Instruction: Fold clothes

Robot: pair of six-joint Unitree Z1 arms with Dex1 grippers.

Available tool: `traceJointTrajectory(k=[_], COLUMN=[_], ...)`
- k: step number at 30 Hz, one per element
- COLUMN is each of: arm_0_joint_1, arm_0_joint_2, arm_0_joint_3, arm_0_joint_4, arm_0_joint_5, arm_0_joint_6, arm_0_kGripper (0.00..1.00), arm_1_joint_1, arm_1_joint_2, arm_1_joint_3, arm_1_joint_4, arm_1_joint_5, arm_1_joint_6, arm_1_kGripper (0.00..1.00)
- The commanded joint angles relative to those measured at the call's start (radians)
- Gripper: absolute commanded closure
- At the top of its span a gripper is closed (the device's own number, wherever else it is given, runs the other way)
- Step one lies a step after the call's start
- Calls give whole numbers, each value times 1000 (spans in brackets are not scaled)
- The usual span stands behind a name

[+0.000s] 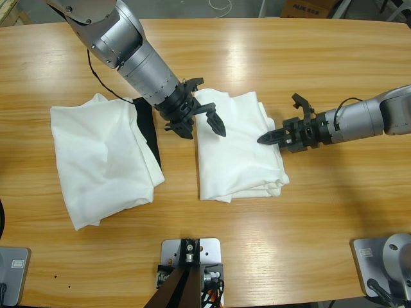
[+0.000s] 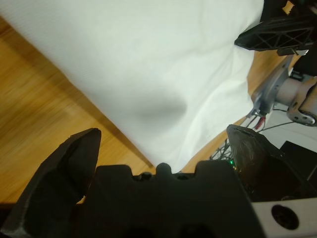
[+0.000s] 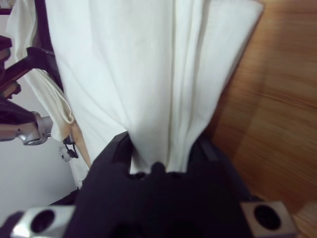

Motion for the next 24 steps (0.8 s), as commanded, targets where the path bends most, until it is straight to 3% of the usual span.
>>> traceJointTrajectory(k=[1, 7, 10, 14, 16, 20, 22, 24], arm_0_joint_1=[-11, -11, -12, -14, -16, -15, -16, -21], arm_0_joint_2=[67, 63, 51, 20, 16, 6, -2, -7], arm_0_joint_3=[-16, -25, -27, 7, 47, 149, 164, 173], arm_0_joint_4=[-16, -16, -17, -17, -28, -95, -94, -94], arm_0_joint_5=[11, 14, 22, 52, 53, 54, 50, 58], arm_0_joint_6=[-10, -13, -8, -6, -22, -108, -127, -130], arm_0_kGripper=[0, 24, 181, 480, 533, 498, 331, 71], arm_1_joint_1=[24, 24, 19, 20, 19, 18, 17, 17], arm_1_joint_2=[189, 188, 162, 162, 163, 164, 167, 173], arm_1_joint_3=[73, 81, 98, 110, 110, 114, 117, 119], arm_1_joint_4=[-55, -71, -74, -88, -92, -96, -103, -114], arm_1_joint_5=[7, 1, -31, -42, -42, -41, -41, -40], arm_1_joint_6=[12, 18, 27, 35, 37, 38, 38, 39], arm_1_kGripper=[1000, 1000, 1000, 1000, 1000, 1000, 1000, 1000])
